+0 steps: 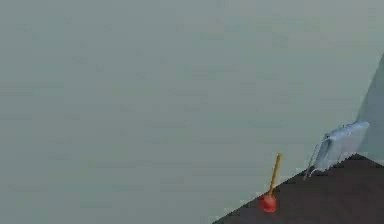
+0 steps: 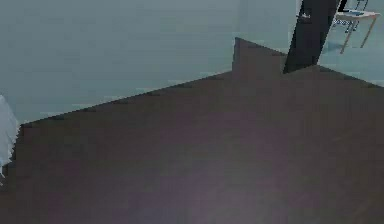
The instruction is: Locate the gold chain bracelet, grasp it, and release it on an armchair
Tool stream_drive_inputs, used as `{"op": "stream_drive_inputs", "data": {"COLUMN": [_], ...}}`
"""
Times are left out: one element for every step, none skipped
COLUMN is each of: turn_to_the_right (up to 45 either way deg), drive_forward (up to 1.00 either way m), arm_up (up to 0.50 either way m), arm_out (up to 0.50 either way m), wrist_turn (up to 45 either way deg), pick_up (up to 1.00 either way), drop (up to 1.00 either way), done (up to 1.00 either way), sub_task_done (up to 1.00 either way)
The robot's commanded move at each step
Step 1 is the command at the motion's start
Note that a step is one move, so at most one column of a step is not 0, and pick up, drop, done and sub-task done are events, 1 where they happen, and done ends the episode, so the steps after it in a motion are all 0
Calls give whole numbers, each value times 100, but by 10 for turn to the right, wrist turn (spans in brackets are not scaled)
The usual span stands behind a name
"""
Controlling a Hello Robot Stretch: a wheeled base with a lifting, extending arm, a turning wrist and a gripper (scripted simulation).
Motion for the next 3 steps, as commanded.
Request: {"op": "stream_drive_inputs", "data": {"turn_to_the_right": [450,450,360], "drive_forward": [0,0,0], "arm_up": [0,0,0], "arm_out": [0,0,0], "wrist_turn": [0,0,0], "pick_up": [0,0,0], "drop": [0,0,0], "done": [0,0,0], "sub_task_done": [0,0,0]}}
